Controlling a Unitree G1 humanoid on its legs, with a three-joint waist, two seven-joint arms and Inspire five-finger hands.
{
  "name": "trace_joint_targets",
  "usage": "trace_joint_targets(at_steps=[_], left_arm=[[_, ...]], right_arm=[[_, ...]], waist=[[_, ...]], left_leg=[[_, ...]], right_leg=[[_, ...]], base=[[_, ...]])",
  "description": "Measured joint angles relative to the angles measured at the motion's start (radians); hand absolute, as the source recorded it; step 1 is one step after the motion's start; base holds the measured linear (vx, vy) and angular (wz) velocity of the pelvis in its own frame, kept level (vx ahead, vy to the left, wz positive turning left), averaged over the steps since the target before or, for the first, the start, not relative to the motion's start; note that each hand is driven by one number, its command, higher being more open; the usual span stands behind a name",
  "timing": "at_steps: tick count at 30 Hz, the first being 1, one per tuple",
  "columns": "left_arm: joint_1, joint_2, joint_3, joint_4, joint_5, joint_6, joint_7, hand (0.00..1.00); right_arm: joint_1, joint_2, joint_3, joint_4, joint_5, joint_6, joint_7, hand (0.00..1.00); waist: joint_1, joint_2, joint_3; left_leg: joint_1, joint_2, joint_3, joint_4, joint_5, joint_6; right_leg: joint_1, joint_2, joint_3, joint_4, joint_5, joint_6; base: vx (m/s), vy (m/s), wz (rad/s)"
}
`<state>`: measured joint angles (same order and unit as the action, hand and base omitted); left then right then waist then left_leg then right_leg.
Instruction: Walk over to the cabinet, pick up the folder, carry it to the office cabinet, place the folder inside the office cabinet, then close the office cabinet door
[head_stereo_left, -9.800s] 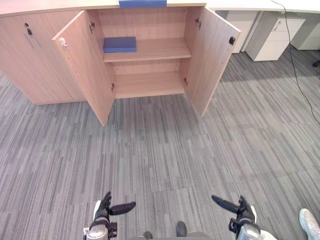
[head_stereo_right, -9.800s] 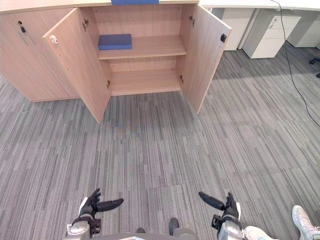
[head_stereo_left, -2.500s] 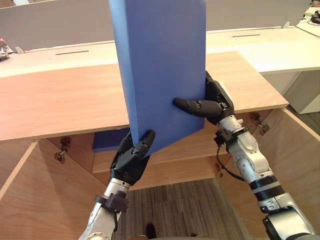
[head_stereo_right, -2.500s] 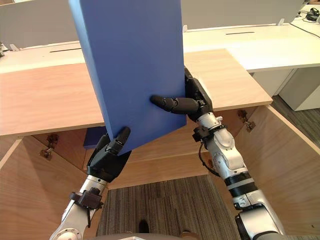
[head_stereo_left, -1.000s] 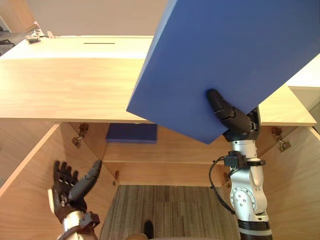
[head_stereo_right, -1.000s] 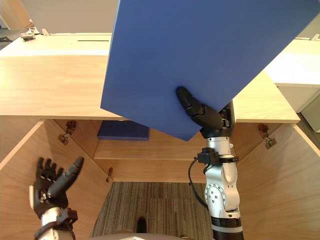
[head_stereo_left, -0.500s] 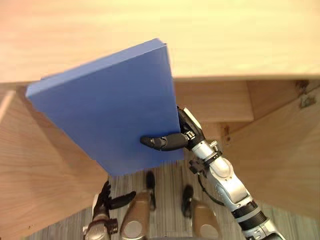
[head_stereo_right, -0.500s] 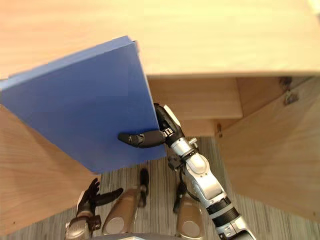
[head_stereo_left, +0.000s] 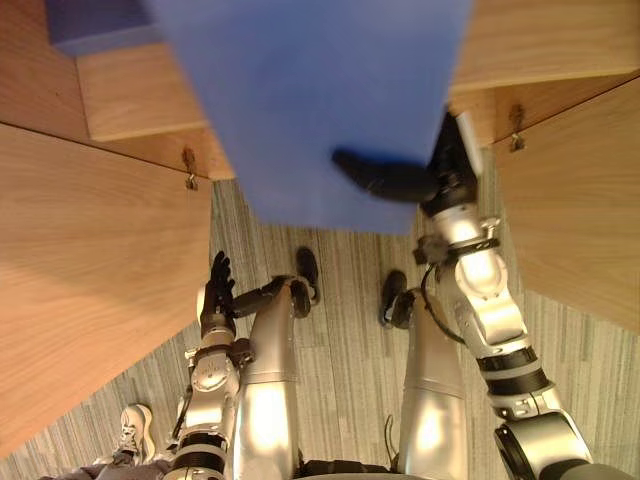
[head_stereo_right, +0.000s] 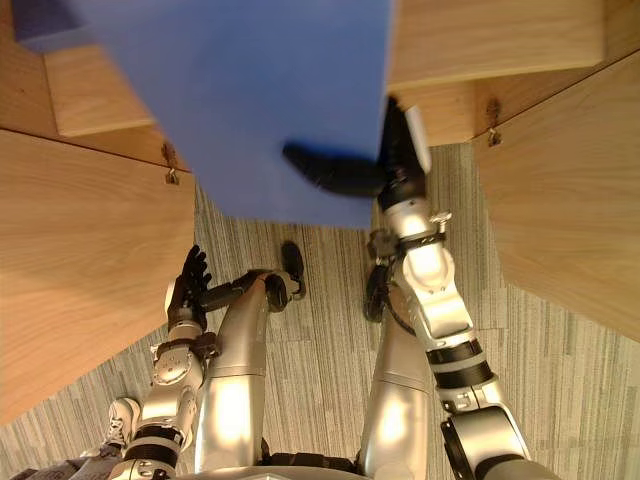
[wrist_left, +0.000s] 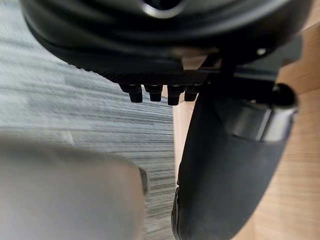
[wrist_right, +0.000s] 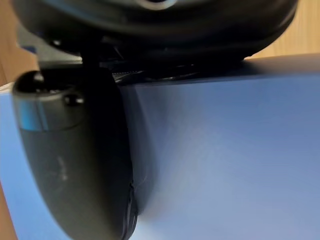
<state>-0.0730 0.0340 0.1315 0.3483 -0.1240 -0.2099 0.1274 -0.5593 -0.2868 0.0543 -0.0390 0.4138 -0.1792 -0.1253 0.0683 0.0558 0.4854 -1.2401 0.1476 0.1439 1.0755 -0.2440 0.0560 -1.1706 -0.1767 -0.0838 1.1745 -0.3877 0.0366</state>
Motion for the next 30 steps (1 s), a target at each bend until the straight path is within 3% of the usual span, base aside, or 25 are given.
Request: trace_joint_targets(at_steps=[7, 13, 22, 23, 30], left_arm=[[0.000, -0.001, -0.001, -0.030, -0.036, -0.012, 0.029, 1.00], [-0.003, -0.004, -0.005, -0.026, -0.085, -0.012, 0.074, 1.00], [-0.053, -0.017, -0.024, 0.023, -0.131, -0.013, 0.116, 1.00], [-0.059, -0.019, -0.027, 0.032, -0.131, -0.013, 0.117, 1.00], [-0.074, -0.018, -0.067, 0.051, -0.130, -0.016, 0.137, 1.00]], right_arm=[[-0.238, 0.017, -0.049, 0.049, 0.157, -0.022, -0.118, 0.00], [-0.476, 0.085, -0.050, 0.263, 0.272, -0.029, -0.243, 0.00], [-0.693, 0.112, -0.135, 0.507, 0.519, -0.066, -0.296, 0.00], [-0.712, 0.112, -0.156, 0.521, 0.560, -0.082, -0.306, 1.00], [-0.769, 0.100, -0.249, 0.552, 0.667, -0.155, -0.361, 1.00]], waist=[[0.009, 0.000, 0.000], [0.016, 0.000, 0.000], [0.042, 0.001, -0.004], [0.045, 0.001, -0.005], [0.056, 0.000, -0.015]], left_leg=[[-0.046, 0.013, -0.007, 0.028, -0.005, -0.003], [-0.054, 0.013, -0.021, 0.016, 0.003, 0.000], [-0.054, -0.014, -0.061, -0.034, 0.036, -0.021], [-0.054, -0.021, -0.066, -0.042, 0.043, -0.023], [-0.056, -0.055, -0.092, -0.090, 0.079, -0.045]], right_leg=[[-0.046, 0.004, -0.006, 0.032, -0.011, -0.005], [-0.040, 0.006, -0.026, 0.011, -0.011, -0.006], [-0.015, -0.012, -0.077, -0.021, -0.015, -0.014], [-0.013, -0.018, -0.082, -0.022, -0.016, -0.017], [-0.012, -0.045, -0.115, -0.022, -0.025, -0.032]], base=[[-0.06, -0.039, -0.01], [-0.02, -0.016, 0.01], [-0.01, -0.030, 0.15], [-0.03, -0.044, 0.23], [-0.04, -0.048, 0.21]])
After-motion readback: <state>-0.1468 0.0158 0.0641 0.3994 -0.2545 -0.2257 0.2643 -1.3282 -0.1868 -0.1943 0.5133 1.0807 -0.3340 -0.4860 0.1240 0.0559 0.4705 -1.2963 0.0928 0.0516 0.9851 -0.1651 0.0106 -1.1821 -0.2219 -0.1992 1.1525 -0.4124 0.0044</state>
